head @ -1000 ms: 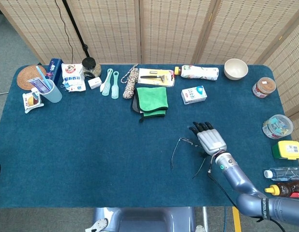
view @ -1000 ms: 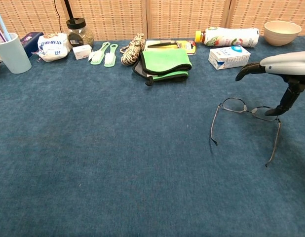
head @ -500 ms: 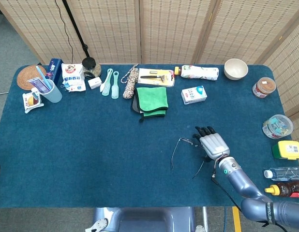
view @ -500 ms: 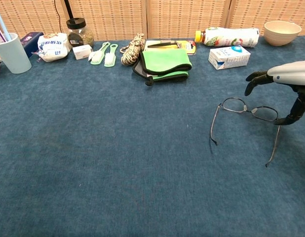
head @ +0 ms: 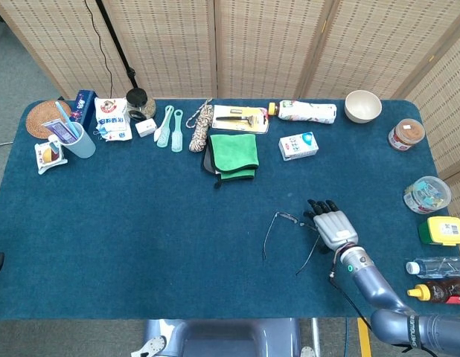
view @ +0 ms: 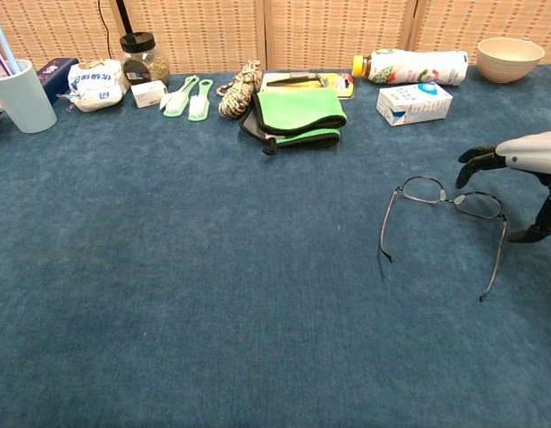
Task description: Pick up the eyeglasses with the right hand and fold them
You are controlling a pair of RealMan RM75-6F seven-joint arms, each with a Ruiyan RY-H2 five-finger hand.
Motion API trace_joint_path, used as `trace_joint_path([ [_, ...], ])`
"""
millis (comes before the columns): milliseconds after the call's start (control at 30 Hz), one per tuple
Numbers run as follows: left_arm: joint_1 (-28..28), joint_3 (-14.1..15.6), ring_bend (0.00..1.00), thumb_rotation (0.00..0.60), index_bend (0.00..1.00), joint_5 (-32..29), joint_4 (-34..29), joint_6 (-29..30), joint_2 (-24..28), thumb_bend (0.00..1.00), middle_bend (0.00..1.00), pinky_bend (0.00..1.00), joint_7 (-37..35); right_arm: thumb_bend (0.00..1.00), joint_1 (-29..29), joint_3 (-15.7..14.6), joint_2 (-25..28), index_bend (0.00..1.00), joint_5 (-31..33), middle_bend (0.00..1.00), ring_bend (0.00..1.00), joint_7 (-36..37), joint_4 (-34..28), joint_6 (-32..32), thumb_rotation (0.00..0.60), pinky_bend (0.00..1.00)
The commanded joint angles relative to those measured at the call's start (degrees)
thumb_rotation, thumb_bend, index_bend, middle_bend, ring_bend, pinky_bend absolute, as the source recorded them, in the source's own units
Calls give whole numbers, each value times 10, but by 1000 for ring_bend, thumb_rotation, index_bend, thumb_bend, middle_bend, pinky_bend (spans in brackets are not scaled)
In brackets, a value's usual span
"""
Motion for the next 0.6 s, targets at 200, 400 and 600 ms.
trace_joint_path([
  [200, 0, 0, 94, 495, 114, -3, 3, -1, 0, 376, 24, 0, -1, 274, -1, 1, -19, 204, 4, 0, 0, -5, 16, -1, 600, 0],
  [400, 1, -1, 95, 496, 114, -5, 4, 0, 1, 376, 24, 0, -1, 274, -5, 4, -33, 217, 0, 0, 0, -4, 28, 5, 600, 0],
  [600, 2, -2, 94, 495, 114, -6, 4, 2, 3, 377, 24, 0, -2, 274, -6, 7, -45, 226, 1, 0, 0, -4, 38, 4, 600, 0],
])
